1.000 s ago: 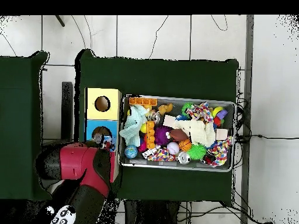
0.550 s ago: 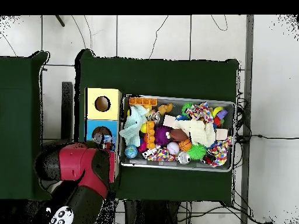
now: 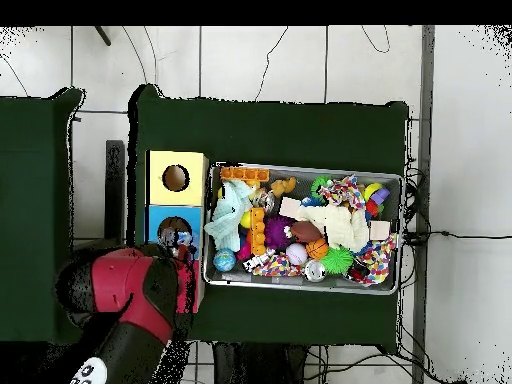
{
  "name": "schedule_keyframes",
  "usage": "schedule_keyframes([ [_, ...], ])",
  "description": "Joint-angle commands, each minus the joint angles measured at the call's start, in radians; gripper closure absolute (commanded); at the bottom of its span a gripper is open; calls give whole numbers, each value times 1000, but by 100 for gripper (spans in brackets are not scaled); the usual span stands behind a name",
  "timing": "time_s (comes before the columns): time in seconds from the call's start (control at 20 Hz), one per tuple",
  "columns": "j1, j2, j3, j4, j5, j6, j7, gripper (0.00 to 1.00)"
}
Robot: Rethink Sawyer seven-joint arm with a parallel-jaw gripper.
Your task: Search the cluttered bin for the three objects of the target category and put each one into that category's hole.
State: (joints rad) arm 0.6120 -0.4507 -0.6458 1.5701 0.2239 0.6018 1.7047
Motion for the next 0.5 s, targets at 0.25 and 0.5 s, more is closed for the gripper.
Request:
schedule_keyframes([
  [0.25,16,160,0,-16,-31,-19,255,100],
  [0.5,14,158,5,-9,-17,-42,245,0],
])
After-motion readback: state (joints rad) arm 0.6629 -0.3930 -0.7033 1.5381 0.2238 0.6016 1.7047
